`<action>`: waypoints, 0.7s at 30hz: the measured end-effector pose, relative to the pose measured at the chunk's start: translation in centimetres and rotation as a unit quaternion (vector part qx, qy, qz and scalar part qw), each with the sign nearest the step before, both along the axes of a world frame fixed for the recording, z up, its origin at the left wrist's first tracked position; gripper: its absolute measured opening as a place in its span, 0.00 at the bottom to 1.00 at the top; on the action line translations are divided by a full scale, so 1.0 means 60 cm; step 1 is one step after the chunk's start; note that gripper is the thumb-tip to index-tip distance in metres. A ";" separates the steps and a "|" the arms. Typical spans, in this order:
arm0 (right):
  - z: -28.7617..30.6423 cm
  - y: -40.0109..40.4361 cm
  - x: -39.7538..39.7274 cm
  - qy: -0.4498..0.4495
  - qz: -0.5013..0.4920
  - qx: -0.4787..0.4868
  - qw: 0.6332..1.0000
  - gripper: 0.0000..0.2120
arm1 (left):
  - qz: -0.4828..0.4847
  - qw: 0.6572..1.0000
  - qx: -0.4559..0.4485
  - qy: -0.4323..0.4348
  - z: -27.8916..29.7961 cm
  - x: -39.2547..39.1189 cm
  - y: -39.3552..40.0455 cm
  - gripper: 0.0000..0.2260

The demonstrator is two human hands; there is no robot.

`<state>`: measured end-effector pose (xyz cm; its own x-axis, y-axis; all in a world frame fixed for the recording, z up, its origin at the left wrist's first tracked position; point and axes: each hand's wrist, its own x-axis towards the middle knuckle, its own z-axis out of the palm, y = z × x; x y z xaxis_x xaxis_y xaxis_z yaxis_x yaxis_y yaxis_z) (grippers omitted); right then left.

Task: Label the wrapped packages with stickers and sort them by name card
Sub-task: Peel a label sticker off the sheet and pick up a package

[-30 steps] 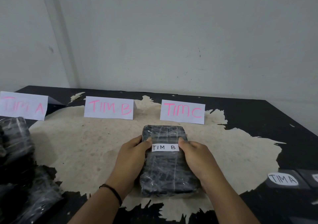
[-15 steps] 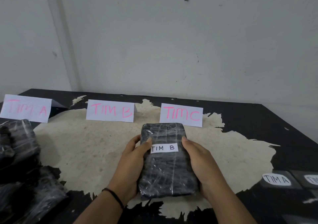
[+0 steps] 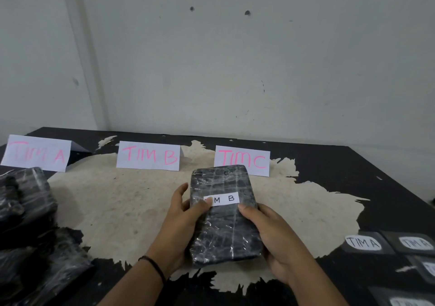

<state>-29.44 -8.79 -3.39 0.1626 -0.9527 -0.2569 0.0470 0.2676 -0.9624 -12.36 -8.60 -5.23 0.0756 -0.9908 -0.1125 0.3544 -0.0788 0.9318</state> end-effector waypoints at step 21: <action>0.024 -0.071 -0.125 0.008 -0.195 -0.024 0.980 0.30 | 0.081 0.895 -0.170 -0.404 -0.013 -0.076 -0.074 0.17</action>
